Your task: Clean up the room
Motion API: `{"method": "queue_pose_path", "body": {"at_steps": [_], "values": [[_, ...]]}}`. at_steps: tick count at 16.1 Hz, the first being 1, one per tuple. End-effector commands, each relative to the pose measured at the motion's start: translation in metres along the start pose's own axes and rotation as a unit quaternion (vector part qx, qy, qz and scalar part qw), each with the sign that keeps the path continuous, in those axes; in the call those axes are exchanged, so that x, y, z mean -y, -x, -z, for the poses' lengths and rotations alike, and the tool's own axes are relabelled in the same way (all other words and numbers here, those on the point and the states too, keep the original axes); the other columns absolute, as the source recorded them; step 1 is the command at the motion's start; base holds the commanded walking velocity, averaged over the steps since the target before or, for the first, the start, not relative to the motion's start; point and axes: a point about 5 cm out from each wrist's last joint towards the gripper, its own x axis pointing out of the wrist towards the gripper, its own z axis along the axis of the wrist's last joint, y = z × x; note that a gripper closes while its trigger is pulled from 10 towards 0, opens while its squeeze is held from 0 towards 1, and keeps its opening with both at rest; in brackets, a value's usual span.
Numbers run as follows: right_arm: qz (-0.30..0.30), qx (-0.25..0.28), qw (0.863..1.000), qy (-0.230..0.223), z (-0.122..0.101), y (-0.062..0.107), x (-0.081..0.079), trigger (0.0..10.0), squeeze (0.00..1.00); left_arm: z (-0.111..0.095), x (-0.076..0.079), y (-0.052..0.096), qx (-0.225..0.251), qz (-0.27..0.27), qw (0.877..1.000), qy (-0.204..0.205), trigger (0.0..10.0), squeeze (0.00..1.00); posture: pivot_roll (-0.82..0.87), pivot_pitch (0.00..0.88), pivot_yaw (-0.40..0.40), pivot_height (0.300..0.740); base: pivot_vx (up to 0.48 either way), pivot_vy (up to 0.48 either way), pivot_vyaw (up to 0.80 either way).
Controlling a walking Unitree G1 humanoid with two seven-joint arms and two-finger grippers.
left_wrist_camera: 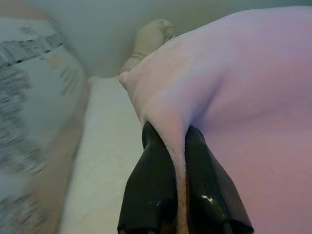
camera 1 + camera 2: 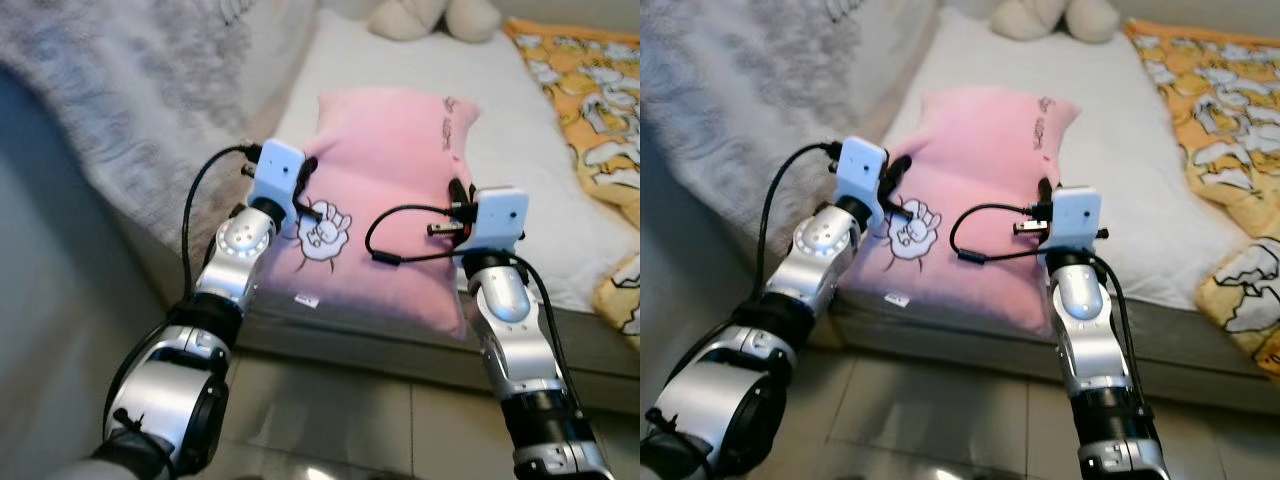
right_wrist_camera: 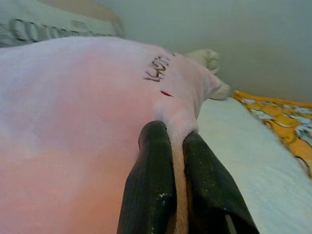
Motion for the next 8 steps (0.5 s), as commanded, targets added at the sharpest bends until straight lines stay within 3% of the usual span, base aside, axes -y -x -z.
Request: {"method": "queue_pose_path", "body": {"at_steps": [1,4,8], "values": [[0.06,-0.004,0.998,0.017,0.0029,0.0047,0.034,10.0,0.0,-0.0084,-0.0196,0.0,0.017,-0.059,0.998,0.013,10.0,0.0,0.03,0.0,-0.015,0.74,0.461,0.0,0.0],[0.06,-0.005,0.998,0.018,0.0042,0.0052,0.034,10.0,0.0,-0.0094,-0.0189,-0.0009,0.018,-0.058,0.998,0.017,10.0,0.0,0.03,0.0,-0.013,0.74,0.455,0.0,0.0],[0.059,-0.007,0.998,0.018,0.0059,0.0068,0.0339,10.0,0.0,-0.0101,-0.0172,-0.0025,0.017,-0.054,0.998,0.015,10.0,0.0,0.02,0.0,-0.008,0.74,0.337,0.34,0.0]]}}
